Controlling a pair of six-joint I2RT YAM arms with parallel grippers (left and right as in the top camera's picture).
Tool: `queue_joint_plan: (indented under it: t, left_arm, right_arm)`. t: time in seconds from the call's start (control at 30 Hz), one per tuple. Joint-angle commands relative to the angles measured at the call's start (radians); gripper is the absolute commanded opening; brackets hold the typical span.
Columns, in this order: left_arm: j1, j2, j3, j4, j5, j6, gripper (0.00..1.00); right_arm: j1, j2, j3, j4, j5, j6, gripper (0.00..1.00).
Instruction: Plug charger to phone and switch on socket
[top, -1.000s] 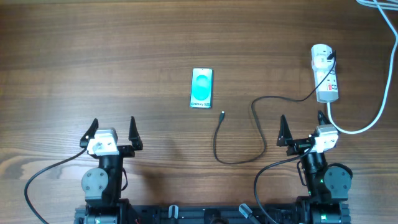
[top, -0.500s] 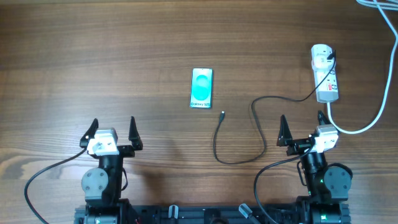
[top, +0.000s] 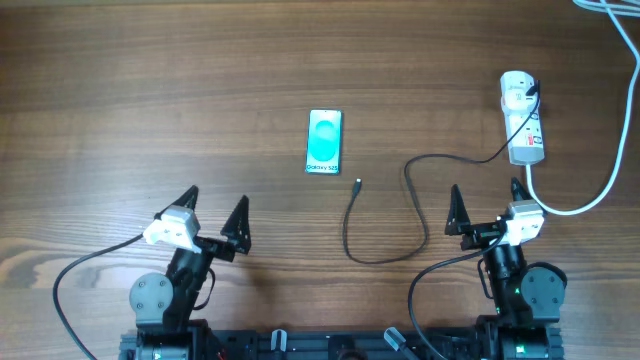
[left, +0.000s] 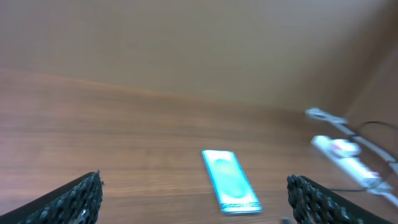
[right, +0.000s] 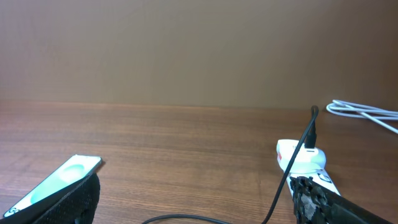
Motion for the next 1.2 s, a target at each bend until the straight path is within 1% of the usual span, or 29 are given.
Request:
queue_joint_plan:
  t: [0.0, 0.03, 0.07, 0.1, 0.13, 0.2, 0.27, 0.3, 0.37, 0.4, 0.43, 0.47, 0.5, 0.53, 0.57, 0.63, 0.67, 0.7, 0.73, 0.77, 0.8, 0.83, 0.87, 0.97, 1.0, 1.07, 1.17]
  left_arm:
    - [0.006, -0.011, -0.008, 0.15, 0.196, -0.09, 1.0]
    - [0.006, -0.011, -0.008, 0.22, 0.195, -0.152, 1.0]
    - [0.006, -0.011, -0.008, 0.281, 0.195, -0.188, 1.0]
    - [0.006, -0.011, -0.001, 0.332, 0.195, -0.212, 1.0]
    - [0.006, -0.009, 0.025, 0.333, 0.195, -0.212, 1.0]
    - [0.006, 0.038, 0.113, 0.292, 0.194, -0.164, 1.0]
    - [0.006, 0.147, 0.228, 0.231, 0.191, -0.076, 1.0]
    - [0.006, 0.229, 0.304, 0.184, 0.191, -0.04, 1.0]
    - [0.005, 0.446, 0.524, -0.002, 0.201, 0.021, 1.0]
    - [0.005, 0.587, 0.692, -0.215, 0.222, 0.097, 1.0]
    - [0.005, 0.677, 0.803, -0.35, 0.233, 0.119, 1.0]
    - [0.005, 0.776, 0.922, -0.476, 0.29, 0.111, 1.0]
    - [0.006, 0.876, 1.03, -0.569, 0.359, 0.11, 1.0]
    - [0.005, 0.947, 1.088, -0.614, 0.41, 0.107, 1.0]
    - [0.005, 0.995, 1.115, -0.605, 0.447, 0.09, 1.0]
    - [-0.007, 1.071, 1.163, -0.636, 0.443, 0.05, 0.99]
    - [-0.047, 1.115, 1.2, -0.684, 0.358, 0.029, 1.0]
    - [-0.122, 1.166, 1.26, -0.763, 0.177, -0.03, 0.99]
    - [-0.22, 1.23, 1.351, -0.86, 0.016, -0.029, 0.99]
    - [-0.278, 1.273, 1.413, -0.918, -0.071, -0.03, 1.0]
    - [-0.354, 1.345, 1.519, -1.011, -0.187, -0.055, 1.0]
    - [-0.412, 1.424, 1.624, -1.096, -0.264, -0.089, 1.0]
    - [-0.449, 1.503, 1.725, -1.168, -0.286, -0.108, 1.0]
    - [-0.505, 1.747, 1.995, -1.357, -0.287, -0.139, 0.99]
    - [-0.514, 1.813, 2.054, -1.399, -0.302, -0.153, 0.99]
    - [-0.525, 1.916, 2.105, -1.434, -0.331, -0.165, 1.0]
    - [-0.526, 2.028, 2.105, -1.434, -0.333, -0.191, 1.0]
  right_arm:
    - [0.006, -0.005, -0.002, 0.005, 0.01, -0.009, 1.0]
    - [0.006, -0.005, -0.002, 0.005, 0.01, -0.009, 1.0]
    - [0.006, -0.005, -0.002, 0.005, 0.01, -0.009, 1.0]
    - [0.006, -0.005, -0.002, 0.005, 0.01, -0.009, 1.0]
    - [0.006, -0.005, -0.002, 0.005, 0.01, -0.009, 1.0]
    - [0.006, -0.005, -0.002, 0.005, 0.01, -0.009, 1.0]
    - [0.006, -0.005, -0.002, 0.005, 0.01, -0.009, 1.0]
    - [0.006, -0.005, -0.002, 0.005, 0.01, -0.009, 1.0]
    - [0.006, -0.005, -0.002, 0.005, 0.01, -0.009, 1.0]
    - [0.006, -0.005, -0.002, 0.005, 0.01, -0.009, 1.0]
    - [0.006, -0.005, -0.002, 0.005, 0.01, -0.009, 1.0]
    - [0.006, -0.005, -0.002, 0.005, 0.01, -0.009, 1.0]
    - [0.006, -0.005, -0.002, 0.005, 0.01, -0.01, 1.0]
    - [0.006, -0.005, -0.002, 0.005, 0.01, -0.009, 1.0]
    - [0.006, -0.005, -0.002, 0.005, 0.01, -0.009, 0.99]
    - [0.006, -0.005, -0.002, 0.006, 0.01, -0.009, 1.0]
    - [0.006, -0.005, -0.002, 0.005, 0.01, -0.009, 1.0]
    - [0.006, -0.005, -0.002, 0.005, 0.01, -0.01, 1.0]
    - [0.006, -0.005, -0.002, 0.005, 0.01, -0.009, 1.0]
    - [0.006, -0.005, -0.002, 0.005, 0.01, -0.009, 1.0]
    - [0.006, -0.005, -0.002, 0.005, 0.01, -0.009, 1.0]
    - [0.006, -0.005, -0.002, 0.005, 0.01, -0.009, 1.0]
    - [0.006, -0.005, -0.002, 0.005, 0.01, -0.009, 1.0]
    - [0.006, -0.005, -0.002, 0.005, 0.01, -0.009, 1.0]
    - [0.006, -0.005, -0.002, 0.005, 0.01, -0.009, 1.0]
    - [0.006, -0.005, -0.002, 0.005, 0.01, -0.009, 1.0]
    - [0.006, -0.005, -0.002, 0.005, 0.01, -0.009, 1.0]
